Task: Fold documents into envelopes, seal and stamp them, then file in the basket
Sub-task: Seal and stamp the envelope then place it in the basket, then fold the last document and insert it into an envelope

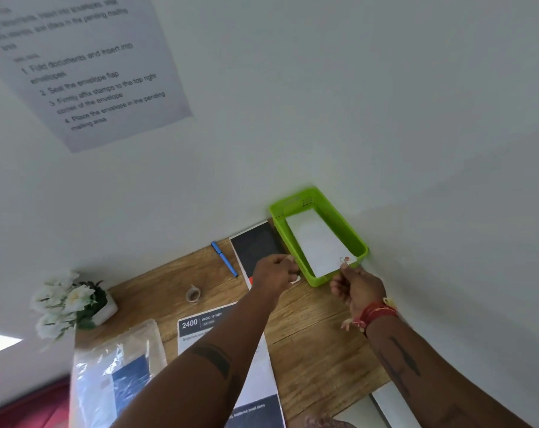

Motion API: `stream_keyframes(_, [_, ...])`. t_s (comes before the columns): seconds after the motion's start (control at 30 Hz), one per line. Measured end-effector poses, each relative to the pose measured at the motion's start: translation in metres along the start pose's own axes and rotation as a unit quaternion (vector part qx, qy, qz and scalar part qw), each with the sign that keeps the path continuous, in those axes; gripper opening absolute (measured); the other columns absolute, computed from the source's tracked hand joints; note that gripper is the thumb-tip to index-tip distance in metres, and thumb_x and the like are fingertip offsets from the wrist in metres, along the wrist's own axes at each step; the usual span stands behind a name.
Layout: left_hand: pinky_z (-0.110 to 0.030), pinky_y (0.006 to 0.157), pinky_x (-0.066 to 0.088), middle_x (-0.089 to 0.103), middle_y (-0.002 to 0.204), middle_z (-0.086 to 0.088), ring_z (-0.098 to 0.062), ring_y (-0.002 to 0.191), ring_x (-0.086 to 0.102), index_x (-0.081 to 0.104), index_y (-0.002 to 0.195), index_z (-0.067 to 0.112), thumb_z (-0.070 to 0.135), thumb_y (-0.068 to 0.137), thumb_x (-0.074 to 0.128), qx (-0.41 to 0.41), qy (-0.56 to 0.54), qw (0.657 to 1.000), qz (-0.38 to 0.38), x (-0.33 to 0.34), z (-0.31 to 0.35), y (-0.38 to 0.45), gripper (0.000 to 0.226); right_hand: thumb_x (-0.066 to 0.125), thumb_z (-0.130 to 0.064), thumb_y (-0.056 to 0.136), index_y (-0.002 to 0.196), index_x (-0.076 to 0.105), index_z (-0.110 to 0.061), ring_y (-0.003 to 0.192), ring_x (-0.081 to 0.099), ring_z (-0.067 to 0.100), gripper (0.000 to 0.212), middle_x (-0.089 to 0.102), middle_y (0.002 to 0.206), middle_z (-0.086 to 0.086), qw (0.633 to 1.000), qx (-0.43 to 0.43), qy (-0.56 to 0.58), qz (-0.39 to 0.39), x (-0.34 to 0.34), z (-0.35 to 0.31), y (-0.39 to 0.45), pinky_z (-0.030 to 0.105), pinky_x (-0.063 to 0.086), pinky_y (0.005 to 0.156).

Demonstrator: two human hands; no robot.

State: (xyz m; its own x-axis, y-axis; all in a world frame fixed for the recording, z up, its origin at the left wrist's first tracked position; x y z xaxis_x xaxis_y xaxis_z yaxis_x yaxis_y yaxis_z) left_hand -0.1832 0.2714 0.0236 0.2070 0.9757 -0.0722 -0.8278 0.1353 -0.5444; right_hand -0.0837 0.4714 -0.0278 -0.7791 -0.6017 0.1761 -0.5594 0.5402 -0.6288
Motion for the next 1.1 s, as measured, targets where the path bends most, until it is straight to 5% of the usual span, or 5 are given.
stream_keyframes(0.43, [-0.027,0.069,0.057,0.078,0.094,-0.010,-0.018,0.075,0.071,0.073,0.104,0.011,0.022,0.104,0.060,-0.054,-0.024,0.995,0.084,-0.091,-0.063,-0.017,0.017,0.069,-0.017,0.094,0.090,0.066,-0.002,0.053,0.066,0.023,0.016,0.069,0.064,0.012,0.993,-0.076,-0.054,0.068,0.012,0.017,-0.020,0.029,0.056,0.052])
stream_keyframes(0.7, [-0.032,0.067,0.059,0.078,0.082,0.000,-0.016,0.070,0.071,0.075,0.096,0.017,0.024,0.102,0.059,-0.064,-0.007,0.989,0.130,-0.125,-0.098,-0.035,0.018,0.069,-0.014,0.088,0.085,0.071,-0.009,0.060,0.072,0.022,0.005,0.074,0.068,0.007,0.951,-0.076,-0.267,-0.134,0.112,0.092,-0.075,0.034,0.062,0.059])
stream_keyframes(0.87, [-0.029,0.068,0.056,0.075,0.094,0.005,-0.015,0.082,0.068,0.069,0.082,0.027,0.032,0.101,0.059,-0.015,0.227,0.958,0.173,-0.165,-0.121,-0.057,0.022,0.069,-0.025,0.092,0.091,0.067,-0.030,0.083,0.065,0.010,0.006,0.069,0.088,-0.013,0.789,-0.252,-0.510,-0.231,0.167,0.109,-0.085,0.020,0.050,0.068])
stream_keyframes(1.03, [-0.047,0.108,0.049,0.043,0.154,0.001,-0.028,0.136,0.047,0.061,0.122,0.036,0.039,0.099,0.062,-0.021,0.355,0.912,0.207,-0.195,-0.158,-0.081,0.023,0.074,-0.041,0.087,0.142,0.048,-0.023,0.135,0.048,0.026,0.063,0.049,0.148,0.001,0.504,-0.367,-0.708,-0.333,0.211,0.147,-0.090,0.047,0.044,0.110])
stream_keyframes(1.1, [-0.051,0.112,0.043,0.032,0.162,0.001,-0.031,0.145,0.036,0.056,0.129,0.038,0.045,0.098,0.062,-0.016,0.407,0.896,0.176,-0.195,-0.169,-0.087,0.032,0.073,-0.052,0.084,0.147,0.038,-0.024,0.140,0.041,0.029,0.077,0.041,0.153,0.003,0.452,-0.378,-0.742,-0.321,0.215,0.153,-0.086,0.050,0.040,0.111])
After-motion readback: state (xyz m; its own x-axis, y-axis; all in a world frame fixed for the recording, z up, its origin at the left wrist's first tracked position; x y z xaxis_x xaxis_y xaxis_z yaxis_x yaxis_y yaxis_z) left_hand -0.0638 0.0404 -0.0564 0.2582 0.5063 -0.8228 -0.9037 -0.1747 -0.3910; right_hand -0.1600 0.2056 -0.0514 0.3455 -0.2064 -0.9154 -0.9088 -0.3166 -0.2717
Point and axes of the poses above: each hand's wrist, its own y-axis towards the middle knuckle, its own x-axis out of the palm, z = x × y, the point moved 8 cm from there along y, towards the middle knuckle
